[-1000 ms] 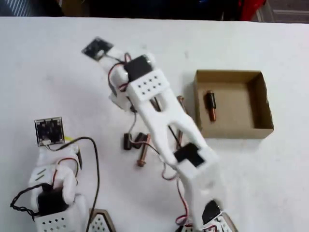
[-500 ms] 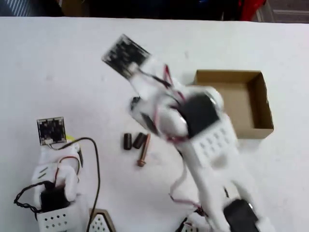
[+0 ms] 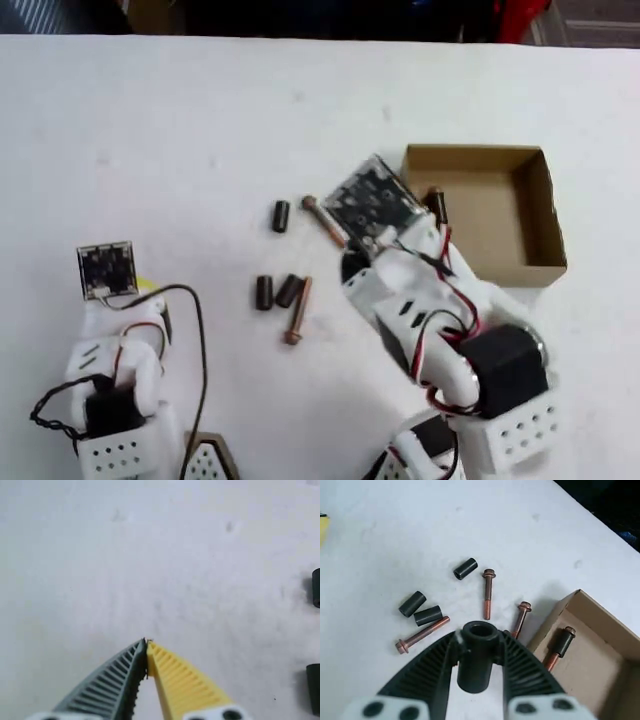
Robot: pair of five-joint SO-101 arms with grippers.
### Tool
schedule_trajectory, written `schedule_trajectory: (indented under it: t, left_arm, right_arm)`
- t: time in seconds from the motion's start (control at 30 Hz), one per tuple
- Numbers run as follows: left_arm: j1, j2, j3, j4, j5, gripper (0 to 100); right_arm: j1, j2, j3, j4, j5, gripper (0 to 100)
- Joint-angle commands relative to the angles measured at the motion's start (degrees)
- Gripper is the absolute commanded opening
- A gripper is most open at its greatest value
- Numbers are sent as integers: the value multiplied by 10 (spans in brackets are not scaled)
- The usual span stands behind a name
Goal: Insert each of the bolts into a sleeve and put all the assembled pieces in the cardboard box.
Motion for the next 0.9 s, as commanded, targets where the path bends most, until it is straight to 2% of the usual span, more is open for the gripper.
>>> schedule_trajectory:
  t: [0.0, 0.37, 0.5, 0.6, 0.87]
  left_arm:
    - [-2, 0, -7, -18, -4, 34]
    - [-1, 0, -7, -18, -2, 34]
    - [48, 0, 13, -20, -4, 34]
    - [84, 0, 26, -21, -5, 34]
    - [87, 0, 26, -16, -5, 34]
  right_arm:
    - [47, -81, 105, -70, -5, 16]
    - [77, -248, 341, -183, -6, 16]
    - [102, -285, 400, -210, -10, 16]
    - [128, -312, 436, -231, -51, 16]
    - [144, -380, 491, -244, -65, 16]
